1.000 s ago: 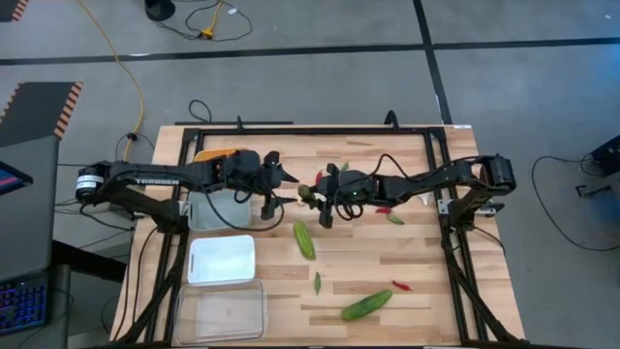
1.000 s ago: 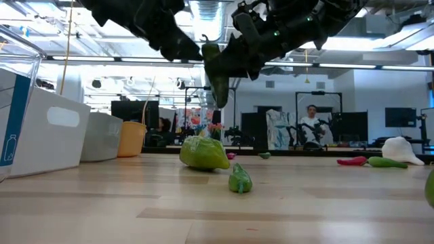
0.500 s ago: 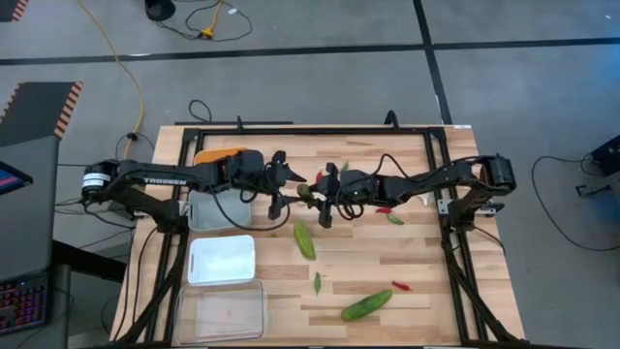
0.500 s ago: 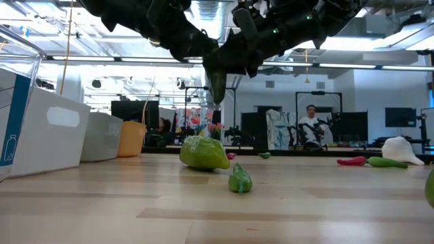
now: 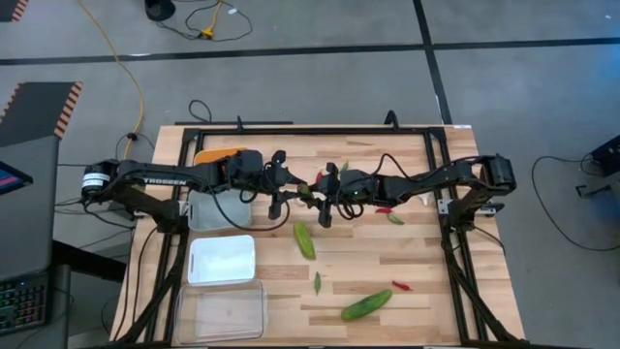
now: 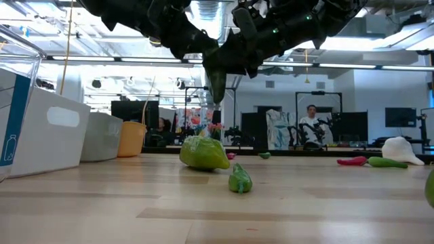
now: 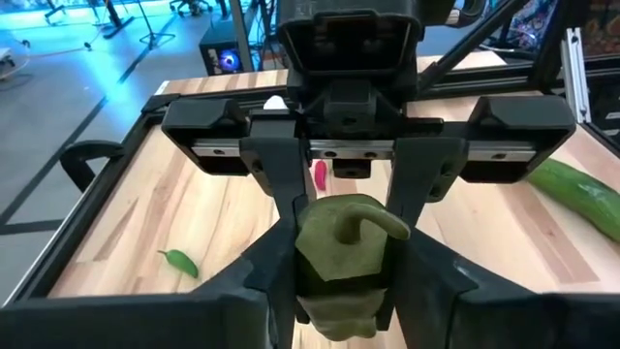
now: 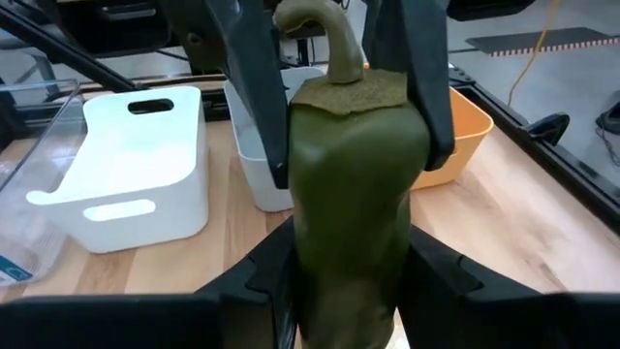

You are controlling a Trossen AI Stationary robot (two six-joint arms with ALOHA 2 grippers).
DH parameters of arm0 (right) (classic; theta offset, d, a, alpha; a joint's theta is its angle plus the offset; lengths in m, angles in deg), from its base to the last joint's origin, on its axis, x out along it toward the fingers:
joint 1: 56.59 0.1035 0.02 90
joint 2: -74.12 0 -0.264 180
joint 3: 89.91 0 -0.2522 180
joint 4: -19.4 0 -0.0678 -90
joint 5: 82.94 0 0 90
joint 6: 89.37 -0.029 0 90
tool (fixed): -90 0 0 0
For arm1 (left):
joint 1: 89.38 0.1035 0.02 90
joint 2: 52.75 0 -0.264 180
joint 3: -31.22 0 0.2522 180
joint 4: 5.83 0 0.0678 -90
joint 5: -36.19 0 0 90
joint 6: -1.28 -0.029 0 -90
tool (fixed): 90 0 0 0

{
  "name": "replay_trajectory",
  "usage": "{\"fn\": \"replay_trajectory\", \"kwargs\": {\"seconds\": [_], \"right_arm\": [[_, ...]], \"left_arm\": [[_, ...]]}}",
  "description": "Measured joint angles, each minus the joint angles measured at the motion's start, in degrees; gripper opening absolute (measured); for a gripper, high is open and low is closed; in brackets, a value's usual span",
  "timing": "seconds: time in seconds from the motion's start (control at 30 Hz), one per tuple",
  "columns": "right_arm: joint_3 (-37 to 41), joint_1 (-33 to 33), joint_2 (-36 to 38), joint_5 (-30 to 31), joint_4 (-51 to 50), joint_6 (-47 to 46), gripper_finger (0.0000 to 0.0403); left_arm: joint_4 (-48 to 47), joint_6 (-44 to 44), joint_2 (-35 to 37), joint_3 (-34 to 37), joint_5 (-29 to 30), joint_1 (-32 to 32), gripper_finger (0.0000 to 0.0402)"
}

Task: Sort produce into baskets
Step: Put the green bell pepper into the gray bin

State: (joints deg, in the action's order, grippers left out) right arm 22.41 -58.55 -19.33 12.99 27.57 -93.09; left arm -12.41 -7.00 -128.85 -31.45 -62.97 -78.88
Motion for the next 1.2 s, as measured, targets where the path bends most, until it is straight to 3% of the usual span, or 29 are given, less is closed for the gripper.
{"fn": "replay_trajectory", "kwargs": {"seconds": [0.17,0.47,0.73,1.2], "right_arm": [[0.00,0.00,0.00,0.00,-0.11,-0.51,0.0171],[-0.02,0.04,0.00,0.00,-1.35,-3.53,0.0250],[-0.02,0.07,0.00,-0.02,-6.65,-5.03,0.0260],[-0.02,2.52,0.00,-1.73,-9.73,-6.98,0.0260]], "left_arm": [[0.02,0.02,0.00,0.00,0.01,0.00,0.0142],[-3.81,0.53,1.46,0.02,1.72,0.11,0.0136],[-19.43,2.26,9.27,0.02,5.27,0.15,0.0135],[-51.30,15.05,29.09,0.02,5.71,0.15,0.0135]]}}
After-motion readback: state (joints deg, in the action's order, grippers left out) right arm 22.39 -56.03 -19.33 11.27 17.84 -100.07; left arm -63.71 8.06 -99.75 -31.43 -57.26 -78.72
